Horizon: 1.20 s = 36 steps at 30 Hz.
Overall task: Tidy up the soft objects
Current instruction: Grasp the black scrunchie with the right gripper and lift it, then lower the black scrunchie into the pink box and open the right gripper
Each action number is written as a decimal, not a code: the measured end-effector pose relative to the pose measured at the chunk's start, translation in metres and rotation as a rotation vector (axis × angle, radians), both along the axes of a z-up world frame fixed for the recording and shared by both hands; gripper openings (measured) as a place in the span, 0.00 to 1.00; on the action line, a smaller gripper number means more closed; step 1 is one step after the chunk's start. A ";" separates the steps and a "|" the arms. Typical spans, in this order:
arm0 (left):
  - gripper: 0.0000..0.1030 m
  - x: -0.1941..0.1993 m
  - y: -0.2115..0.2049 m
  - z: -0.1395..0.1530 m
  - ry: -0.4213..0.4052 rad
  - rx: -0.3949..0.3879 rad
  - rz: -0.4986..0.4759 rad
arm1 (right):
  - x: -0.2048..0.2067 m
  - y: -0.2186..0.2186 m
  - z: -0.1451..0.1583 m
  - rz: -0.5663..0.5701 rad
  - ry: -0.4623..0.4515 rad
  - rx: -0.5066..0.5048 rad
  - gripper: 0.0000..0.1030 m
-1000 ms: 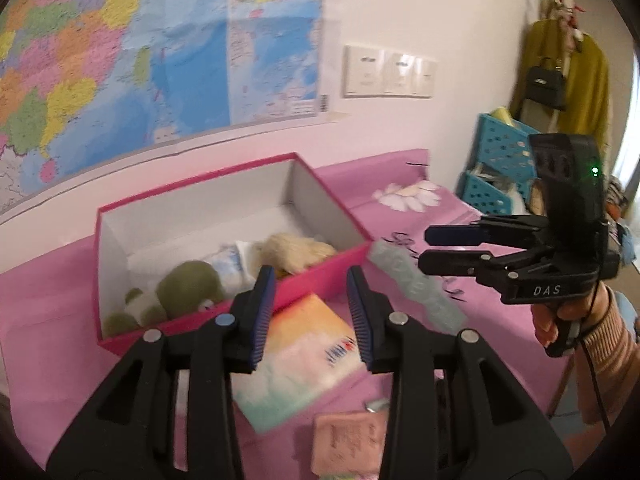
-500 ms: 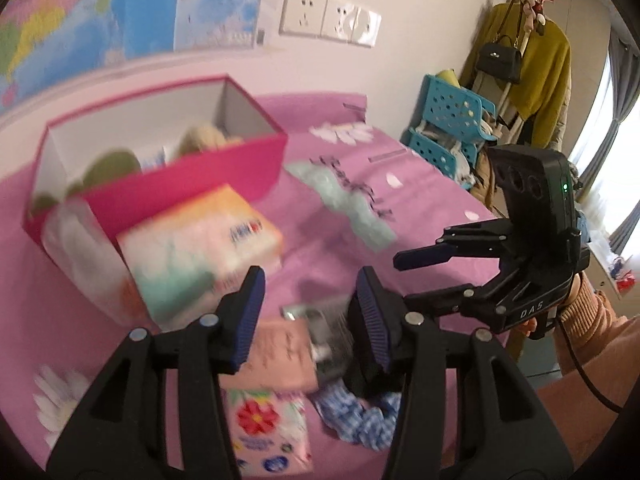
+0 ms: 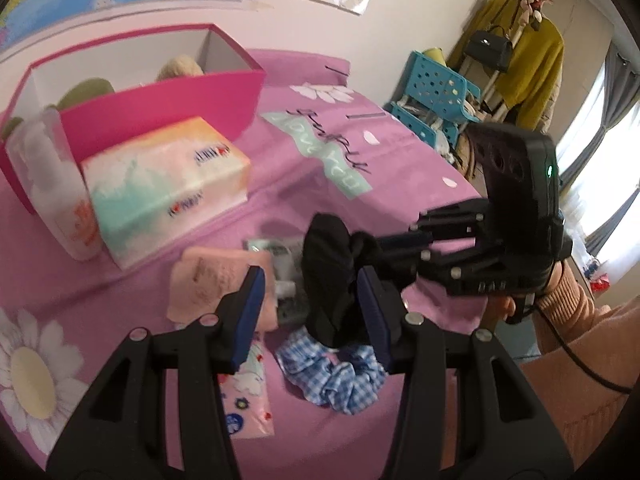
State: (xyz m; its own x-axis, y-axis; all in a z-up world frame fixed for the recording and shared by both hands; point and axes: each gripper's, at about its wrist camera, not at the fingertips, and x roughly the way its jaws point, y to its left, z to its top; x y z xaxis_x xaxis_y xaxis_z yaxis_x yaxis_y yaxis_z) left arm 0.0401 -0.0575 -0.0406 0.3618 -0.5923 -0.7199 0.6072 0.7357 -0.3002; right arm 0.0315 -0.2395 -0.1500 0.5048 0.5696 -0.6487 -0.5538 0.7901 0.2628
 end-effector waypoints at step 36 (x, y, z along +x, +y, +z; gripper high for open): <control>0.37 0.111 -0.009 0.108 -0.219 0.007 0.112 | 0.077 0.009 0.162 -0.039 -0.385 0.114 0.09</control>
State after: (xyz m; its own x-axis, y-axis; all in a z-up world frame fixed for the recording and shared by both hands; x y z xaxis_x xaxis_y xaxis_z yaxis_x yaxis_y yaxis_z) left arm 0.1512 -0.0669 0.0677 0.5728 -0.5350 -0.6209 0.5715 0.8038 -0.1654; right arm 0.1083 -0.2305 0.0119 0.7212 0.6027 -0.3415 -0.5993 0.7901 0.1288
